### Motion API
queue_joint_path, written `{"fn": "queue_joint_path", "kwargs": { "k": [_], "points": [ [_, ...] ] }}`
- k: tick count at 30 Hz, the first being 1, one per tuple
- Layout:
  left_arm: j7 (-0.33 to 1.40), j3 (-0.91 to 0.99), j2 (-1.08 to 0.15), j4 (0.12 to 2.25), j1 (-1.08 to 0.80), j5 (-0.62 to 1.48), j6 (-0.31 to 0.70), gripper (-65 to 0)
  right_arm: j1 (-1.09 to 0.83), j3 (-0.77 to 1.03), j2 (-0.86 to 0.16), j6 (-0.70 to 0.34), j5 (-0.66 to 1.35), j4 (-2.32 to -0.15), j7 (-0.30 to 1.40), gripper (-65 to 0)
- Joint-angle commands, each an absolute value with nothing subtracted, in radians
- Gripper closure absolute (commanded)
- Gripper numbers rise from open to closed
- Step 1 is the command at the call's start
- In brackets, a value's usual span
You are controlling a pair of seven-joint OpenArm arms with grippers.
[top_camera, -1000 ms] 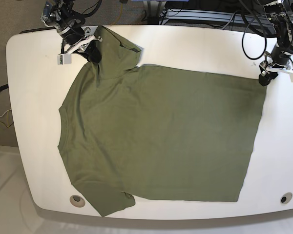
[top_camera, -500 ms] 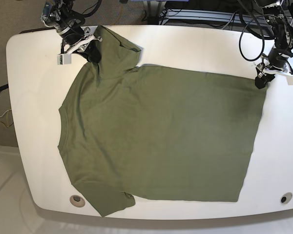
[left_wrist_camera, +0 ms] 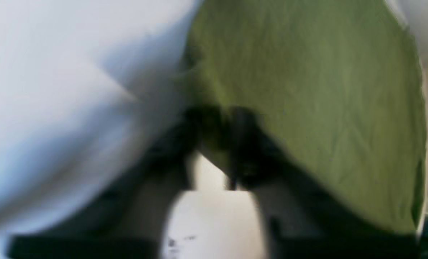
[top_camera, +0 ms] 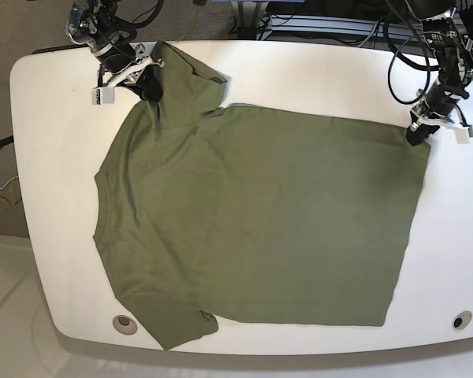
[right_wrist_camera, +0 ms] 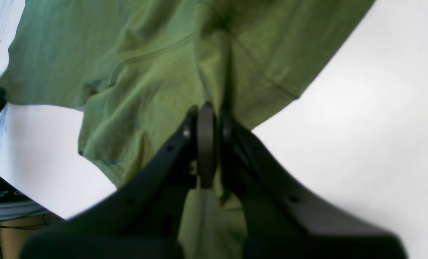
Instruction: Fold the T-shirt properly
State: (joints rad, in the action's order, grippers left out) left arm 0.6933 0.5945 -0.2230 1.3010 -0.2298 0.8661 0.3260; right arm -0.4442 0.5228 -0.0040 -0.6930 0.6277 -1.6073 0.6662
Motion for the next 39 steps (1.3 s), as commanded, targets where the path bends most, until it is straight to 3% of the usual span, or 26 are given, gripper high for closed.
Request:
{"fn": "queue_joint_path", "kwargs": {
  "k": [1, 14, 39],
  "points": [
    [0.737, 0.59, -0.226, 1.299, -0.232, 0.832, 0.31, 0.0, -0.446, 0.528, -0.014, -0.698, 0.623, -1.623, 0.672, 0.0],
    [0.749, 0.609, -0.223, 1.364, -0.249, 0.831, 0.306, 0.0, -0.449, 0.535, -0.015, -0.698, 0.622, -1.631, 0.684, 0.0],
    [0.773, 0.615, -0.246, 1.612, -0.449, 0.864, 0.321, 0.0, -0.627, 0.622, -0.021, -0.698, 0.68, -1.865, 0.705, 0.0]
  ]
}}
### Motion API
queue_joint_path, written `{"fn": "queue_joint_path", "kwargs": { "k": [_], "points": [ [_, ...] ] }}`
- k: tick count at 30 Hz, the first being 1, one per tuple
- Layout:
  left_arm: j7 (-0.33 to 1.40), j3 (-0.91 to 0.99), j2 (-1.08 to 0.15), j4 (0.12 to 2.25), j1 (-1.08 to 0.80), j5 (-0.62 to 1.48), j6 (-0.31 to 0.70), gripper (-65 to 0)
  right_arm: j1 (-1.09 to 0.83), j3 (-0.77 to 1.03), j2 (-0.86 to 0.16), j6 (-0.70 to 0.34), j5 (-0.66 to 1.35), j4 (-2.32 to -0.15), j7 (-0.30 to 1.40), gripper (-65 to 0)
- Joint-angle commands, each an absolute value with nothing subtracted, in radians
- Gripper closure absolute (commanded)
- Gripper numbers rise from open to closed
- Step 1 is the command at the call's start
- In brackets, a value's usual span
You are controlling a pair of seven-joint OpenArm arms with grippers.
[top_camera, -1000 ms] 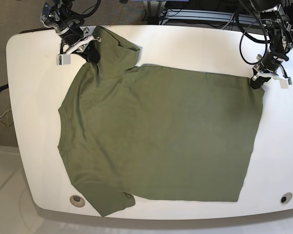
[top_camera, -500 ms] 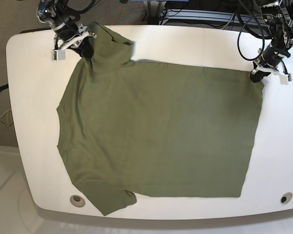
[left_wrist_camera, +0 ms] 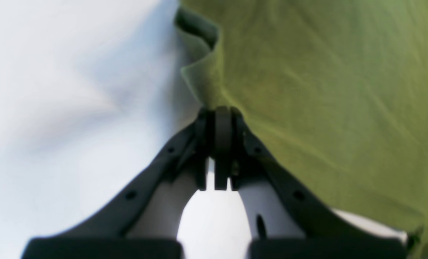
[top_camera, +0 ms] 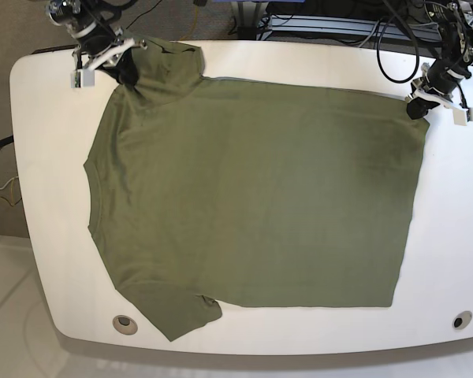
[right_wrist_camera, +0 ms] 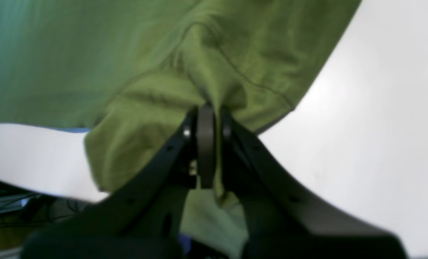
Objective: Fold the T-shirt properly
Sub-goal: 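Drag the shirt's shoulder edge with both grippers away from the hem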
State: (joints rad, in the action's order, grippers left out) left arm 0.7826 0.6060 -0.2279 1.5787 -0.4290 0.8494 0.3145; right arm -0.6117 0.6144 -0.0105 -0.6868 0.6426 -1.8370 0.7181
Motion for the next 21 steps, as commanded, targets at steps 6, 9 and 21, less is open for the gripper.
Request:
{"fn": "queue_joint_path", "kwargs": {
  "k": [6, 9, 21],
  "points": [
    [0.762, 0.614, -0.244, 1.646, -0.493, 0.864, 0.32, 0.0, -0.67, 0.639, -0.027, -0.698, 0.717, -1.884, 0.71, 0.0],
    [0.752, 0.614, -0.242, 1.662, -0.518, 0.863, 0.321, 0.0, -0.692, 0.659, -0.027, -0.698, 0.732, -1.888, 0.712, 0.0],
    [0.74, 0.614, -0.235, 1.728, -0.6, 0.887, 0.401, 0.0, -0.705, 0.729, -0.02, -0.698, 0.778, -1.88, 0.713, 0.0]
  ]
}}
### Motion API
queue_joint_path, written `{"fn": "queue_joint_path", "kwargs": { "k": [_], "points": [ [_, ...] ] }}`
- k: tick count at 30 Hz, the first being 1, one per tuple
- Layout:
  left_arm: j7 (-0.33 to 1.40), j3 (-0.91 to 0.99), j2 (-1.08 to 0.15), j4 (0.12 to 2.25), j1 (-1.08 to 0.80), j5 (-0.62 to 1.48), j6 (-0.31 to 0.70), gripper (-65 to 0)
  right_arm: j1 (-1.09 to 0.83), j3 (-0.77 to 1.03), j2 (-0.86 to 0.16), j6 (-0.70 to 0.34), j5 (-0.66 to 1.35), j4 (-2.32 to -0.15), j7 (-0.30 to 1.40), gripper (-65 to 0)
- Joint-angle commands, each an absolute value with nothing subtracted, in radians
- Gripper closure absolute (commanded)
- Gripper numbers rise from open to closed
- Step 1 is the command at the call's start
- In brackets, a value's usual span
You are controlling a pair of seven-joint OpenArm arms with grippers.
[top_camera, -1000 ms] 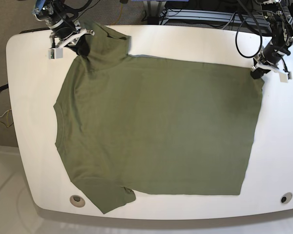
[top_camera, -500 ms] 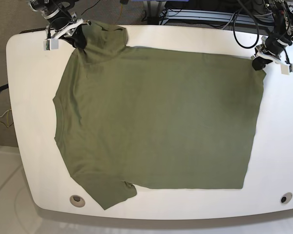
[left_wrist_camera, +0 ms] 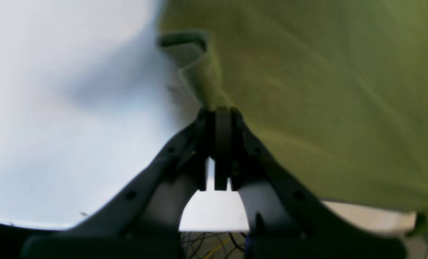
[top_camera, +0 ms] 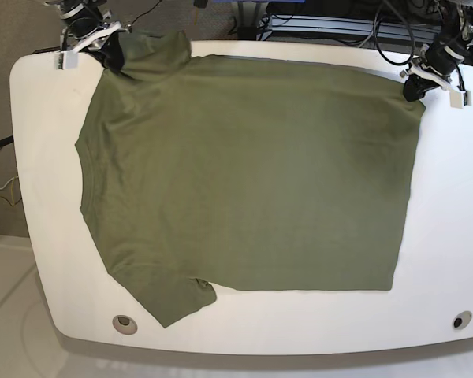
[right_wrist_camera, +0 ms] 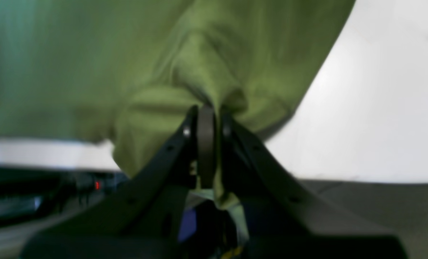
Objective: Fold the T-shirt properly
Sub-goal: 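Drag the shirt's shoulder edge with both grippers away from the hem, then lift the shoulder edge with both grippers and fold it toward the hem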
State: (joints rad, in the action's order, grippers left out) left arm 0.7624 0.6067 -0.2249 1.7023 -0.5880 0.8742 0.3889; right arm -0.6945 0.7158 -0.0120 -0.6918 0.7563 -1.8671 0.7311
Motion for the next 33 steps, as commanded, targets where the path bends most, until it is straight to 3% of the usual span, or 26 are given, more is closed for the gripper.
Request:
{"fn": "queue_joint_path", "kwargs": {
  "k": [1, 17, 26, 33],
  "points": [
    [0.738, 0.615, -0.234, 1.732, -0.603, 0.887, 0.405, 0.0, -0.703, 0.733, -0.02, -0.698, 0.782, -1.88, 0.714, 0.0],
    [0.721, 0.612, -0.23, 1.758, -0.479, 0.874, 0.323, 0.0, -0.525, 0.721, -0.058, -0.698, 0.763, -1.875, 0.774, 0.0],
    [0.733, 0.618, -0.225, 1.755, -0.405, 0.875, 0.304, 0.0, -0.439, 0.719, -0.088, -0.698, 0.761, -1.869, 0.813, -8.3],
    [0.726, 0.618, -0.217, 1.724, -0.4, 0.874, 0.336, 0.0, -0.436, 0.725, -0.086, -0.698, 0.74, -1.884, 0.777, -2.4]
  ]
}}
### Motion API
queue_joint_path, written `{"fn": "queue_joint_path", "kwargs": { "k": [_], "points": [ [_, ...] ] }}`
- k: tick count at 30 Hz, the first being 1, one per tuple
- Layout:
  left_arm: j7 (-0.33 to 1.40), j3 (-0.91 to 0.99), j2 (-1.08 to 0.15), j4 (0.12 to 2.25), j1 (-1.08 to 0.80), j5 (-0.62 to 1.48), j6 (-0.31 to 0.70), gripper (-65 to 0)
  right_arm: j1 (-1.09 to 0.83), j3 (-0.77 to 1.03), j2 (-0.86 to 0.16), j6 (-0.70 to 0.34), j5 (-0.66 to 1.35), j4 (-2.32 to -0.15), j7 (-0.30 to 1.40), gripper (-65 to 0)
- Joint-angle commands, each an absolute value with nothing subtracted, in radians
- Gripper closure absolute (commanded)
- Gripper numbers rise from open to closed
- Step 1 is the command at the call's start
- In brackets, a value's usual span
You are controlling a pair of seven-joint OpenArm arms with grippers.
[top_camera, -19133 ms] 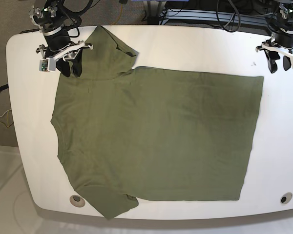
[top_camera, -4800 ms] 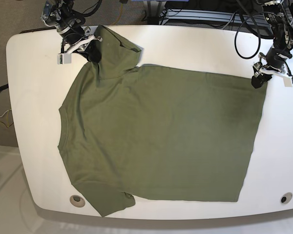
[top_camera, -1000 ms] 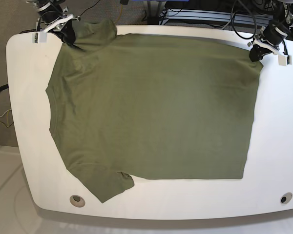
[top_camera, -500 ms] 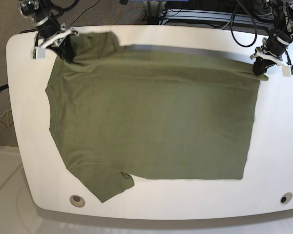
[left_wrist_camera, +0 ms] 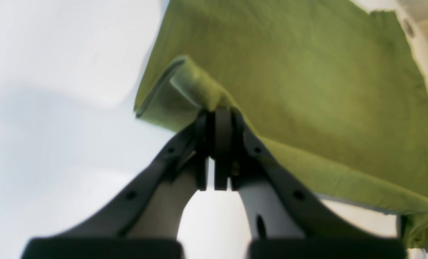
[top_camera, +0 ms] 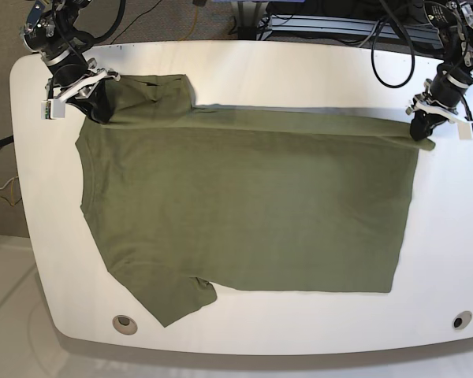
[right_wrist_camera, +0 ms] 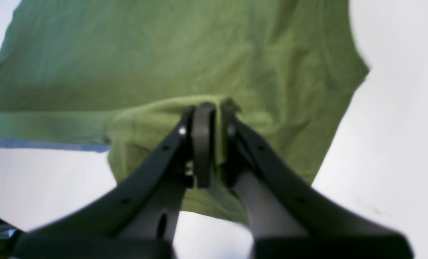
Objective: Fold the T-shirt properly
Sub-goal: 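Lift the shoulder edge with both grippers and fold it toward the hem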
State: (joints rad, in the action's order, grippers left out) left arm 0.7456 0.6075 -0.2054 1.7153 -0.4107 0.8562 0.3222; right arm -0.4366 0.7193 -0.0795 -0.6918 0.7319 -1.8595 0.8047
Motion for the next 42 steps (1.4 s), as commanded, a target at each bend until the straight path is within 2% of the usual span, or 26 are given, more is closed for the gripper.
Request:
{"fn": "queue_joint_path", "kwargs": {
  "k": [1, 5, 25, 42],
  "points": [
    [0.728, 0.618, -0.215, 1.72, -0.395, 0.874, 0.338, 0.0, -0.432, 0.724, -0.085, -0.698, 0.736, -1.884, 0.775, -2.0],
    [0.726, 0.608, -0.21, 1.693, -0.343, 0.873, 0.333, 0.0, -0.383, 0.712, -0.077, -0.698, 0.717, -1.869, 0.784, 0.0],
    [0.726, 0.599, -0.216, 1.497, -0.148, 0.843, 0.33, 0.0, -0.112, 0.626, -0.077, -0.693, 0.604, -1.67, 0.782, 0.0],
    [0.72, 0.538, -0.267, 1.487, -0.126, 0.837, 0.333, 0.0, 0.011, 0.6, -0.134, -0.686, 0.573, -1.503, 0.773, 0.0]
  ]
}}
